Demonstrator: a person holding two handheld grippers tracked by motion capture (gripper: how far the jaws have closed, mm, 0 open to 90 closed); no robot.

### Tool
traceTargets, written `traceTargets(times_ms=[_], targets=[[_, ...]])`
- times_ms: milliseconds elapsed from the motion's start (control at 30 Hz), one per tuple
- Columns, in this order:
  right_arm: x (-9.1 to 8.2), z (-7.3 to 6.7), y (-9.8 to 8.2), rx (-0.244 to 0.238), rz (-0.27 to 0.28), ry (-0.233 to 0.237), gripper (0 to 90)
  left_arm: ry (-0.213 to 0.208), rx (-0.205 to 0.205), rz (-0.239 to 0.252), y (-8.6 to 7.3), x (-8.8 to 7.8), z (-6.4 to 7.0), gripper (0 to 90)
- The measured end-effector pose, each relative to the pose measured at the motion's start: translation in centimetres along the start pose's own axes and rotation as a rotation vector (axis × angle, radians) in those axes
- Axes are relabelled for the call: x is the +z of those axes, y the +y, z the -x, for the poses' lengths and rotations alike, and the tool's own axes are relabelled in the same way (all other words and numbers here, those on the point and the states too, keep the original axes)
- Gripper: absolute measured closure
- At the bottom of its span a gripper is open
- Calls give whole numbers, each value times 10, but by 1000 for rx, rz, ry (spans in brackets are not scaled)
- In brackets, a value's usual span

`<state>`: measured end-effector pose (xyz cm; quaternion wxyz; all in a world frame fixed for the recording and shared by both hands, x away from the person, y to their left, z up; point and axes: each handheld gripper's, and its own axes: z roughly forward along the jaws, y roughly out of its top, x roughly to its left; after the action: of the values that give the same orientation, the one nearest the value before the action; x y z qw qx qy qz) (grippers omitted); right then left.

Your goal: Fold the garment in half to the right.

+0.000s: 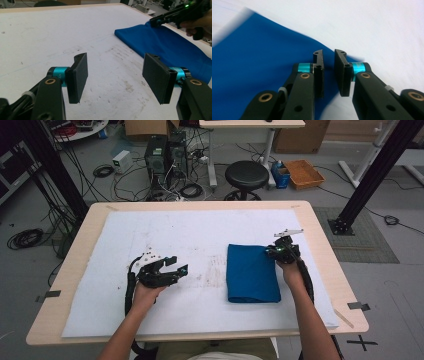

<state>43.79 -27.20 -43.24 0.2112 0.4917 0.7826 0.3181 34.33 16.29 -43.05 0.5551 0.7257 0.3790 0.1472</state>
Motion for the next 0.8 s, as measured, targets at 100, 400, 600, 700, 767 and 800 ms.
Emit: traceTargets(times_ms=[100, 400, 600, 700, 767, 800], targets=[[0, 16, -4, 113, 23, 4, 660, -1, -4, 4, 0, -1, 0, 373], [-53, -4, -14, -7, 169, 108, 684, 5, -4, 3, 0, -1, 0, 373], [-52, -20, -44, -121, -19, 197, 818, 2, 0, -1, 0, 0, 1, 373], [-45, -13, -56, -95, -10, 202, 813, 0, 0, -3, 0, 0, 1, 373], [-48, -8, -56, -91, -17, 153, 753, 2, 0, -2, 0, 0, 0, 373], [-50, -5, -56, -85, -24, 144, 717, 1, -1, -1, 0, -1, 0, 373]])
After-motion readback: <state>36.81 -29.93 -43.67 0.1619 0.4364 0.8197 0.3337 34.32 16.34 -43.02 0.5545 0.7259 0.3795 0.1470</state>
